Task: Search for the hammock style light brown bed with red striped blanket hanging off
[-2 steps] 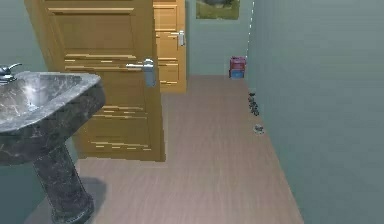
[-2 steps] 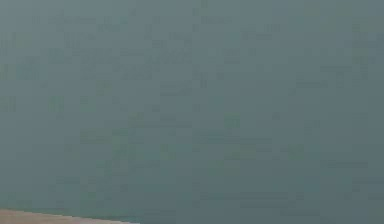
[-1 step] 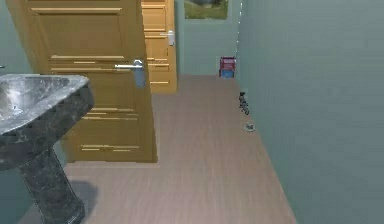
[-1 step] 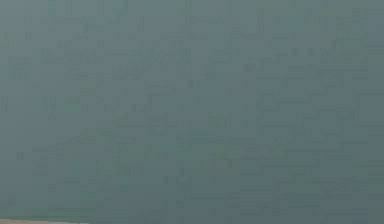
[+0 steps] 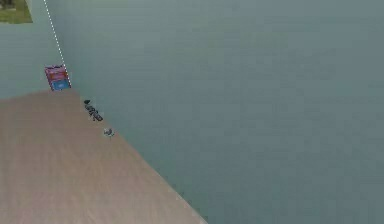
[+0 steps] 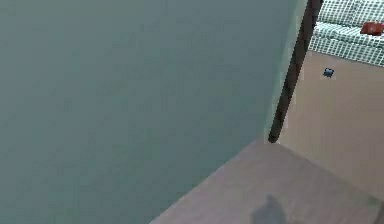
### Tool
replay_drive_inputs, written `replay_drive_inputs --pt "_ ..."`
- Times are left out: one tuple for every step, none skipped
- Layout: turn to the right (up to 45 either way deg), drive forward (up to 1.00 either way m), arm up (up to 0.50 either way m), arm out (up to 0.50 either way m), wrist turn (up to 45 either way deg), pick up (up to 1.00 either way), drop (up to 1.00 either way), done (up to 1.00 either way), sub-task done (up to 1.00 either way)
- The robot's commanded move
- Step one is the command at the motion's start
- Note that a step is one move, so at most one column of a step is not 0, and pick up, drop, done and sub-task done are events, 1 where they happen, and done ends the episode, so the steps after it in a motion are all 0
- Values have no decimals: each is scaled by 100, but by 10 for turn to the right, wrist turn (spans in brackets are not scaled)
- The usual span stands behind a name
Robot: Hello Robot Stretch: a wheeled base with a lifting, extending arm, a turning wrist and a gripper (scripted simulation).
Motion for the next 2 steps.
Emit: replay_drive_inputs --pt "450 0 0 0 0 0 0 0 0" --pt "30 0 0 0 0 0 0 0 0"
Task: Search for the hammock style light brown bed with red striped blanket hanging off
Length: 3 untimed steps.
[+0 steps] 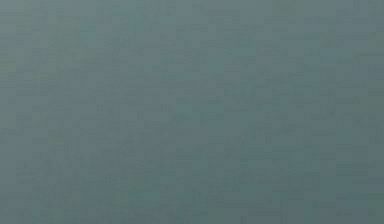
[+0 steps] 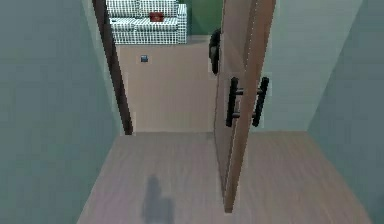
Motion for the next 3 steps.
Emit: replay_drive_inputs --pt "0 10 0 0 0 0 0 0 0" --pt "-450 0 0 0 0 0 0 0 0" --pt "-120 0 0 0 0 0 0 0 0"
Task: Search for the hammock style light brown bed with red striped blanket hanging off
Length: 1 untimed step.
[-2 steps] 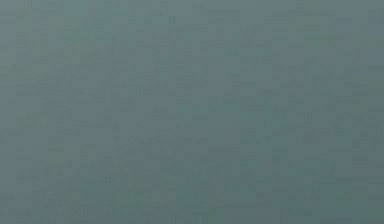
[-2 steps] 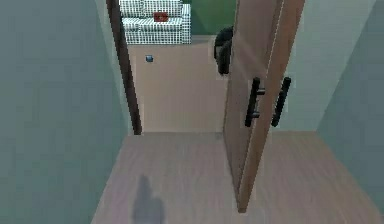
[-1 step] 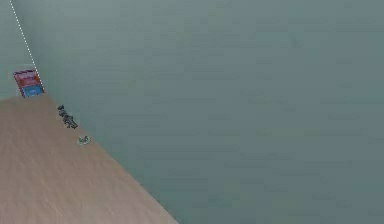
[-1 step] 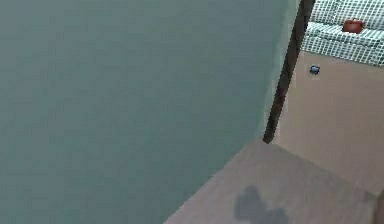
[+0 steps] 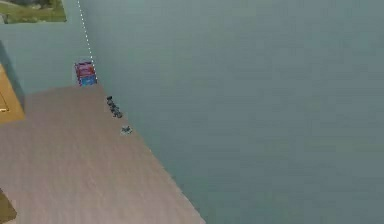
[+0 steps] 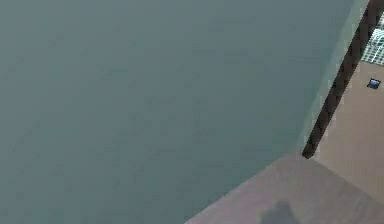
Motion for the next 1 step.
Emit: replay_drive_inputs --pt "0 35 0 0 0 0 0 0 0"
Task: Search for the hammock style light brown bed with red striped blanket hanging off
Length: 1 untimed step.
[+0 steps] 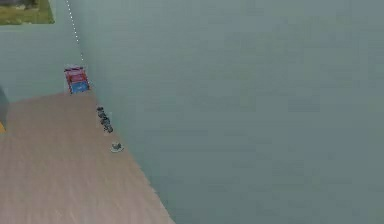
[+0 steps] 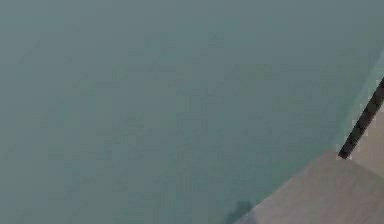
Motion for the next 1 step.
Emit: replay_drive_inputs --pt "-420 0 0 0 0 0 0 0 0"
